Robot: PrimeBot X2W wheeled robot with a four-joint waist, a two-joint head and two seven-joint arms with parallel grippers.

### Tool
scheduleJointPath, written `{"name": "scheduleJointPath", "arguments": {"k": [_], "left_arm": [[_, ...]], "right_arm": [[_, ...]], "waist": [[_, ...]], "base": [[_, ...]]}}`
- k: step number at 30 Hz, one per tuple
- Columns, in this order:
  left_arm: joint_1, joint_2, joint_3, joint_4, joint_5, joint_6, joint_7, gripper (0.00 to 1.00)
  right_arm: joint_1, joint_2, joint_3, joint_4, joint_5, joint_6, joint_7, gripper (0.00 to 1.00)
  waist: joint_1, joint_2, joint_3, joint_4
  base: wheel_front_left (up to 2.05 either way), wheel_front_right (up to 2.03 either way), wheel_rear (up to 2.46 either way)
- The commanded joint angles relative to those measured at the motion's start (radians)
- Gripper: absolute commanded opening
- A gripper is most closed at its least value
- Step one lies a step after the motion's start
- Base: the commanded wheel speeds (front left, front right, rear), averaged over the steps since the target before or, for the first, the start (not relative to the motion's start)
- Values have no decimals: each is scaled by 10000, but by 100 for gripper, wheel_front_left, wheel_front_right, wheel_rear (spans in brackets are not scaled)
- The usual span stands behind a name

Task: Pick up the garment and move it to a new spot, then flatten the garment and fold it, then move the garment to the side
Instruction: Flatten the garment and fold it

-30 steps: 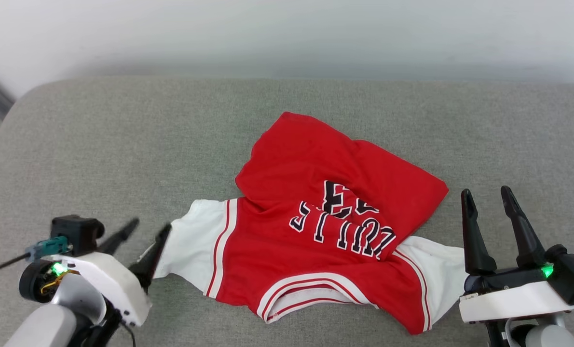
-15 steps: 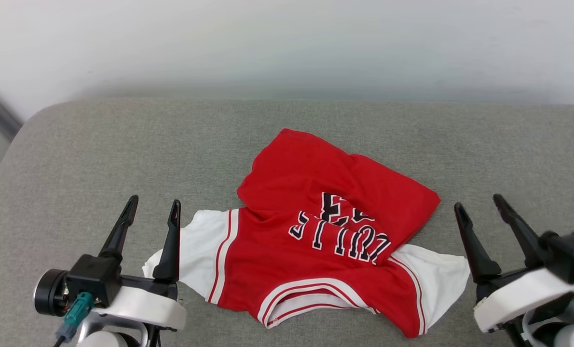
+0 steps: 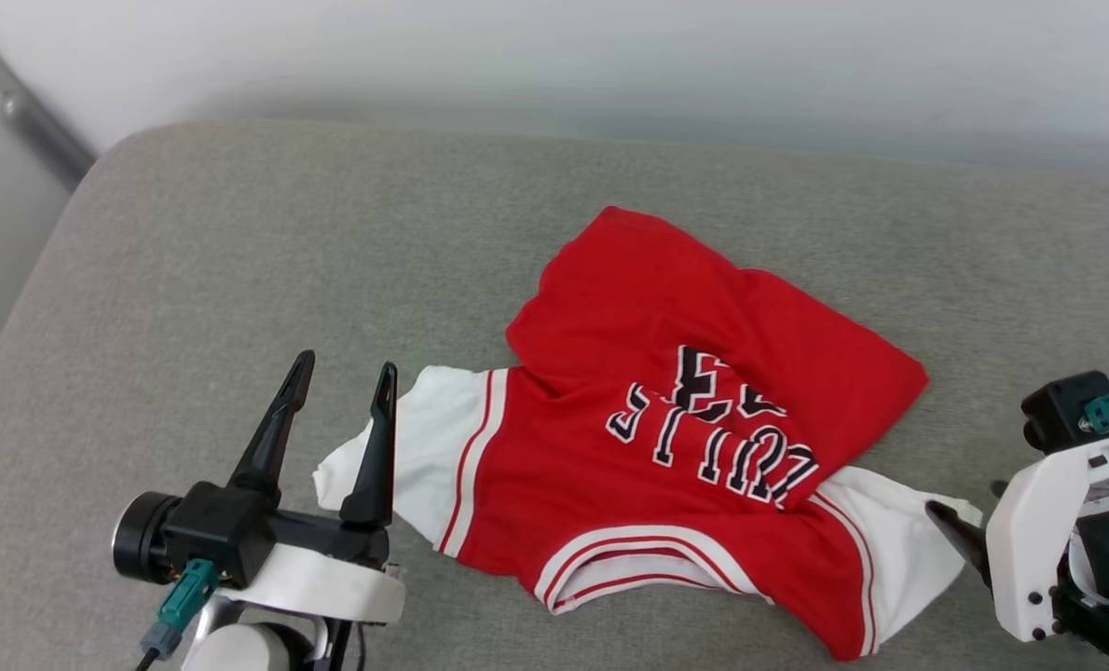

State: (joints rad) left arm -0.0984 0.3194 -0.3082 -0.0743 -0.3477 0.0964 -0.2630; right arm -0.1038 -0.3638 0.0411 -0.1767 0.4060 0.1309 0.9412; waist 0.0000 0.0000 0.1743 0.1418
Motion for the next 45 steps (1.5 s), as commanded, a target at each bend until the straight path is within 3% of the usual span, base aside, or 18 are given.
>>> {"name": "scheduleJointPath", "arguments": {"k": [1,7,15,16,24,33,38,39,40,45], "left_arm": [[-179,-226,103,-45,65,-109,-24,100],[-341,-631,337,17,315,-483,-24,100],[-290,-959,738,214,634,-816,-25,100],[-267,-981,779,236,662,-867,-25,100],[-2,-1060,1032,602,801,-1057,-25,100],[181,-1167,1297,686,903,-1277,-25,100],[329,-1185,1448,782,969,-1348,-26,100],[329,-1183,1477,797,976,-1363,-26,100],[337,-1179,1514,829,973,-1379,-26,100],[437,-1118,1732,1017,672,-1571,-26,100]], "right_arm": [[-117,-122,-3,366,-210,-2,147,100],[-282,-161,54,1684,-657,-2,-144,100],[6,318,507,3524,-716,1,-691,100],[33,334,605,3673,-667,1,-746,0],[-360,-228,263,3770,-630,-12,-1425,0],[-471,-945,-2035,3700,-822,-5,-1997,0],[2,-382,-3271,3651,-1241,-4,-2065,0],[51,-277,-3378,3578,-1311,-4,-2201,44],[69,-112,-3508,3568,-1358,-4,-2323,100],[64,309,-3088,2702,-1135,-2,-4715,100]], "waist": [[0,0,249,339],[0,0,573,894],[0,0,770,1318],[0,0,762,1334],[0,0,390,1030],[0,0,0,384],[0,0,-43,159],[0,0,-44,122],[0,0,-57,78],[0,0,-307,-31]], "base": [[0,0,0],[0,0,0],[0,0,0],[0,0,0],[0,0,0],[0,0,0],[0,0,0],[0,0,0],[0,0,0],[0,0,0]]}}
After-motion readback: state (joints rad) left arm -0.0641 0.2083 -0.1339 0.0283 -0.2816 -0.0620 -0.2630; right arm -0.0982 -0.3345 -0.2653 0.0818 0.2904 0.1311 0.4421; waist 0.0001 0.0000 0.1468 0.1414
